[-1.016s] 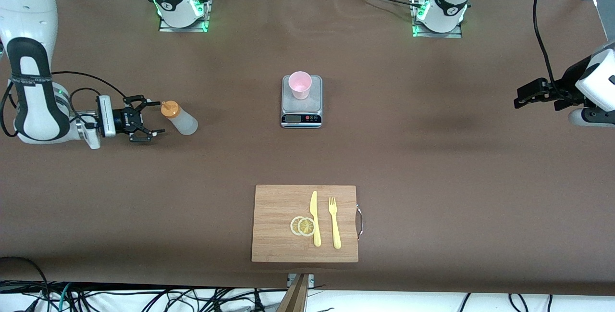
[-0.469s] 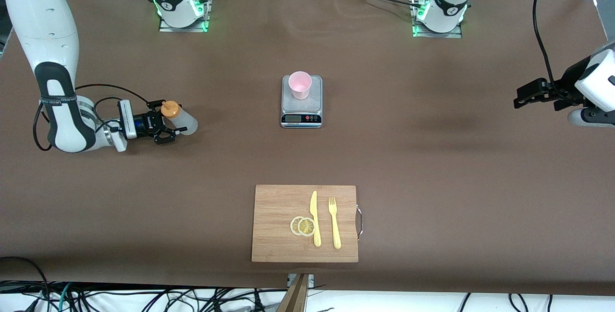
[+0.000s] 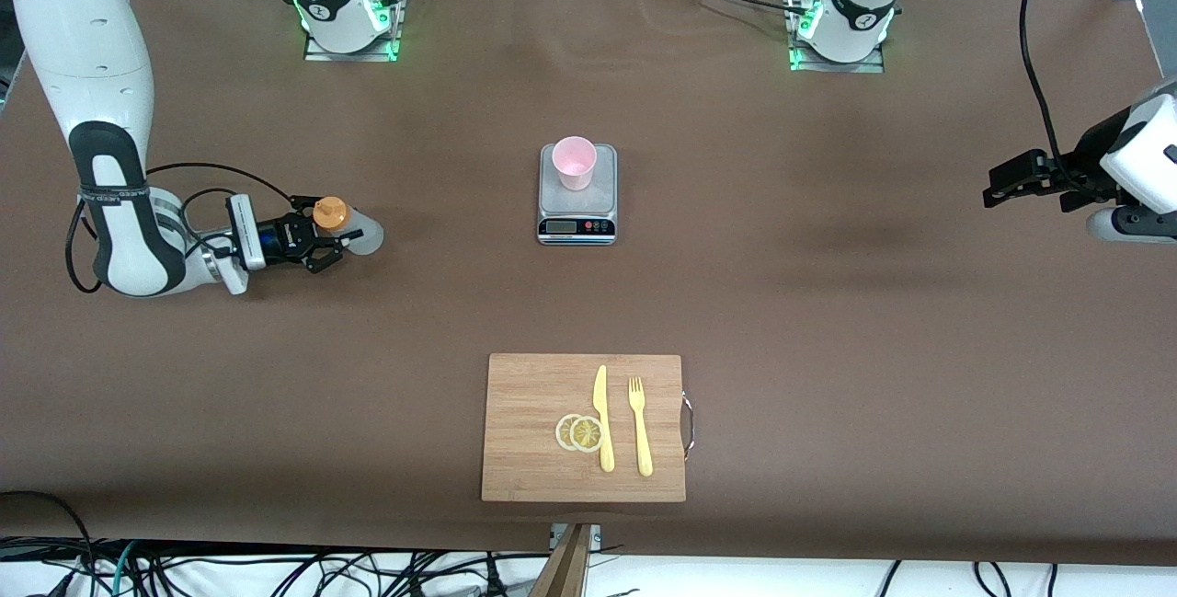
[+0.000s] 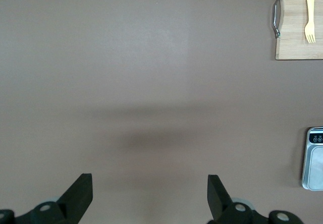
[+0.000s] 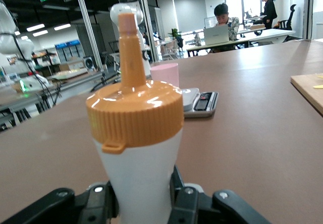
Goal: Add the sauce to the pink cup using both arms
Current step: 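Lift the bottle and carry it above the pink cup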
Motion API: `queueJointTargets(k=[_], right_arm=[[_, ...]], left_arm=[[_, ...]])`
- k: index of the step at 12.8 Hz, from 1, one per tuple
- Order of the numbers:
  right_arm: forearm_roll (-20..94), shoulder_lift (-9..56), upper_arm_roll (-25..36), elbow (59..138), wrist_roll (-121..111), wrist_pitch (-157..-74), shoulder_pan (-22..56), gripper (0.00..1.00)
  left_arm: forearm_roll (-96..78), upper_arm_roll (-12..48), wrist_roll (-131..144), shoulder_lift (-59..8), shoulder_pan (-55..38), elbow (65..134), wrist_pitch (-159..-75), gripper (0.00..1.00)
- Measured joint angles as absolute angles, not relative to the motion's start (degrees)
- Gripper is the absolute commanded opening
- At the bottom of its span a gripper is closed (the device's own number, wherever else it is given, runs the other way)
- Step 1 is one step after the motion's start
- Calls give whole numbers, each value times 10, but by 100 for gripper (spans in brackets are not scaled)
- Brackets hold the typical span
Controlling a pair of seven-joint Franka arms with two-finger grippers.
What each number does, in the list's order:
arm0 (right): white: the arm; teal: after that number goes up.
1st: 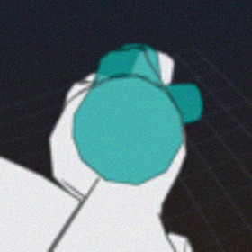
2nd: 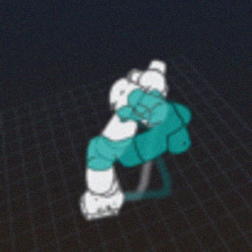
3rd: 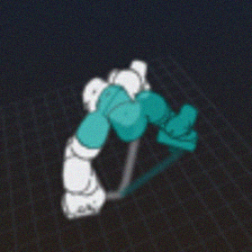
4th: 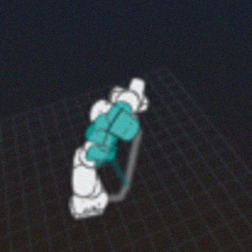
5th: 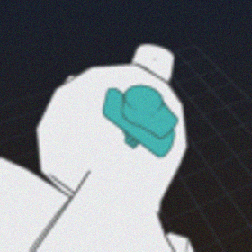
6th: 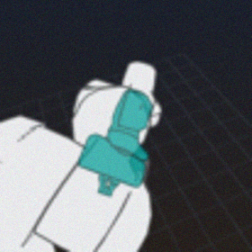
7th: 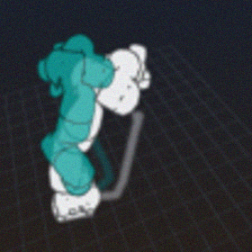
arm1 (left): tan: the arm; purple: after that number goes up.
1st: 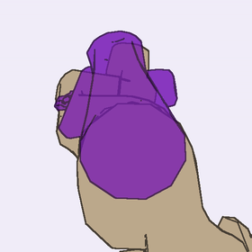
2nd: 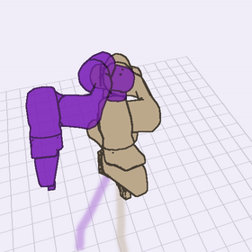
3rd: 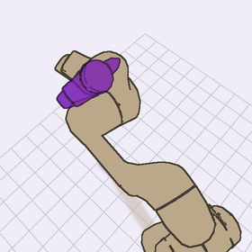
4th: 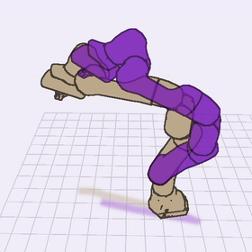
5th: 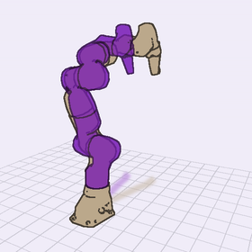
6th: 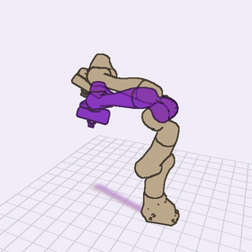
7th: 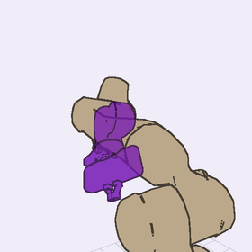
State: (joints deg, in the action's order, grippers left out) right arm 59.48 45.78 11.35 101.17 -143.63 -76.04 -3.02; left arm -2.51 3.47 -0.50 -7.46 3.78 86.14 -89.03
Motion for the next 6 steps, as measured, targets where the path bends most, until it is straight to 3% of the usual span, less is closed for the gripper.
queueJointTargets(k=[2,6], right_arm=[[595,457,99,994,-1397,-753,-20,13],[593,425,96,968,-1330,-793,43,12]], left_arm=[[-25,35,-5,-75,38,861,-890,100],[-25,35,-5,-75,38,861,-890,100]])
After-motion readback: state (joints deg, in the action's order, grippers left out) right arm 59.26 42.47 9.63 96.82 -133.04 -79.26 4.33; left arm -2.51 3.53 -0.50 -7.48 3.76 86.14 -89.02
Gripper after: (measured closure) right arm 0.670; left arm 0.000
